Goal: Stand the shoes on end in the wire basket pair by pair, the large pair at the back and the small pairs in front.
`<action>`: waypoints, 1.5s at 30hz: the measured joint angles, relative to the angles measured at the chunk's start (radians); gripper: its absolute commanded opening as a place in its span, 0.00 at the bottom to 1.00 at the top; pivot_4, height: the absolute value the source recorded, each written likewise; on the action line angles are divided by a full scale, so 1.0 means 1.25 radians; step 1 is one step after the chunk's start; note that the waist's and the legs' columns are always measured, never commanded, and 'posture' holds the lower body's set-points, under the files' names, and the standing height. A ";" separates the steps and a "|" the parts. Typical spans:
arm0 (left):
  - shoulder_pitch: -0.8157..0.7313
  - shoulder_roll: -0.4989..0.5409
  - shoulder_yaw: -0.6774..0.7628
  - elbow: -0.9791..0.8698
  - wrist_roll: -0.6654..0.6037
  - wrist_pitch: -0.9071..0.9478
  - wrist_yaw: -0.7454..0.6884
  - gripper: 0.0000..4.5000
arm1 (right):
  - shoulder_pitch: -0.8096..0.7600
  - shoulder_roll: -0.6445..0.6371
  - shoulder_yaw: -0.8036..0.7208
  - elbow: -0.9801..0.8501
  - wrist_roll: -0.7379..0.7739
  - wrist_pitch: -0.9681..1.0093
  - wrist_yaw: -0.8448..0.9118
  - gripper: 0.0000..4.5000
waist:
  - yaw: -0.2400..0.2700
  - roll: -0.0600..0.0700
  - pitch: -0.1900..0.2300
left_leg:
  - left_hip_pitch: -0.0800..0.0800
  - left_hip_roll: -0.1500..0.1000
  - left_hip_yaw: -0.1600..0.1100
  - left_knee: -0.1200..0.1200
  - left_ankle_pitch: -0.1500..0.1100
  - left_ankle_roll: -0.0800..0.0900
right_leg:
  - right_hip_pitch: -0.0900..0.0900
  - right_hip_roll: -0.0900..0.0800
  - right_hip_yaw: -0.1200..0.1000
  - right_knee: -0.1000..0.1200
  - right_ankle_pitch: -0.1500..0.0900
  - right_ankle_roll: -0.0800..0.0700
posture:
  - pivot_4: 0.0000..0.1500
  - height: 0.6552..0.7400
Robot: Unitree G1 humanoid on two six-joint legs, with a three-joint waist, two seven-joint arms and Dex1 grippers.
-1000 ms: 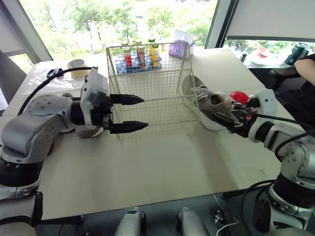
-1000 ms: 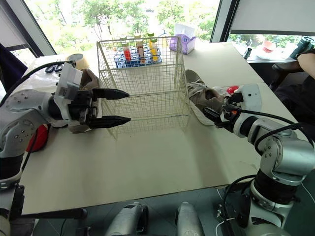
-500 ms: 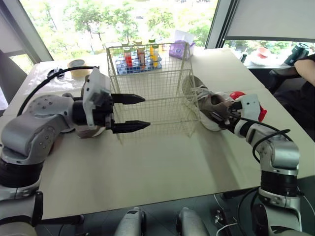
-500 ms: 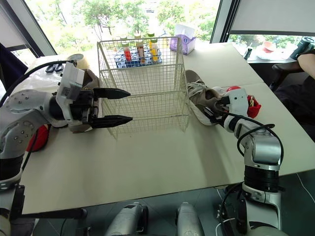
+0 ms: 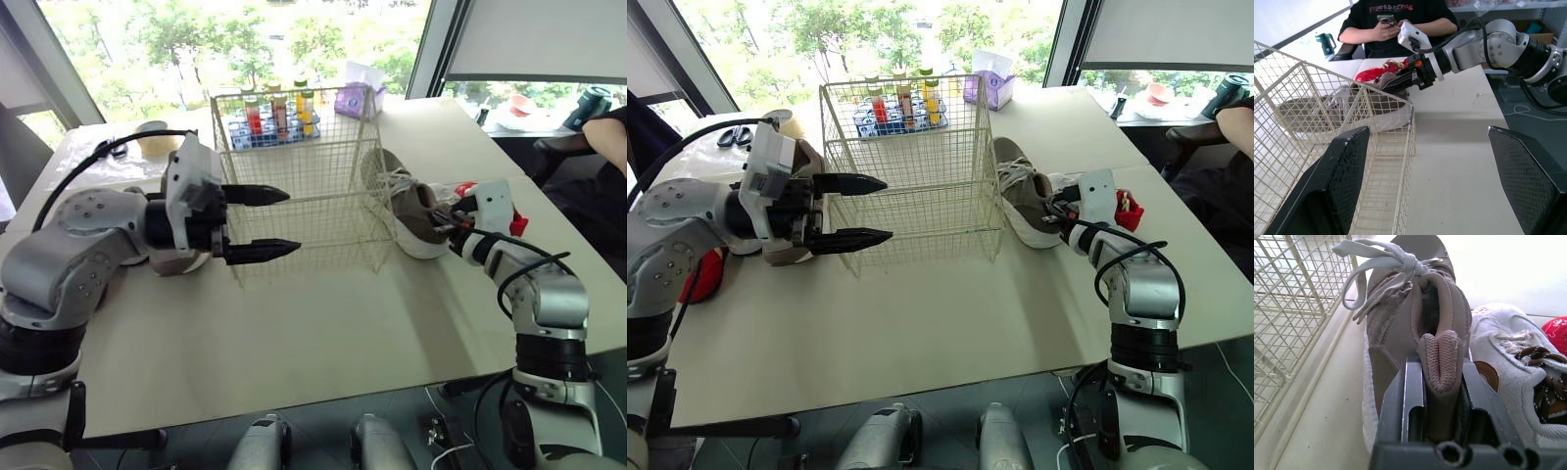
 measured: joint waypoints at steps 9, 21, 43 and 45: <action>-0.052 -0.035 0.007 0.058 -0.001 -0.003 0.018 0.88 | -0.211 -0.082 -0.063 -0.060 0.031 0.090 -0.091 0.04 | 0.004 0.002 0.002 | -0.001 0.000 0.003 -0.001 0.000 0.001 | -0.002 0.000 0.003 0.000 0.000 0.000 | 1.00 1.00; -0.241 -0.043 0.086 0.346 -0.070 0.116 0.027 0.88 | -0.274 -0.367 0.040 -0.175 0.039 -0.196 0.186 0.04 | -0.007 0.002 0.002 | -0.001 0.000 0.010 -0.002 -0.002 0.004 | -0.005 0.001 0.007 0.000 0.000 0.001 | 1.00 1.00; -0.384 0.057 0.044 0.673 0.099 0.115 -0.234 0.88 | -0.302 -0.394 0.160 -0.088 -0.057 -0.815 0.423 0.04 | -0.020 0.000 0.003 | -0.001 0.002 0.012 -0.001 -0.001 0.002 | -0.006 0.001 0.008 0.000 0.000 0.001 | 1.00 1.00; -0.384 0.065 0.044 0.682 0.110 0.107 -0.242 0.88 | -0.308 -0.394 0.160 -0.088 -0.054 -0.815 0.424 0.04 | -0.019 0.000 0.003 | -0.001 0.002 0.012 0.000 -0.001 0.002 | -0.006 0.001 0.008 0.000 0.000 0.001 | 1.00 1.00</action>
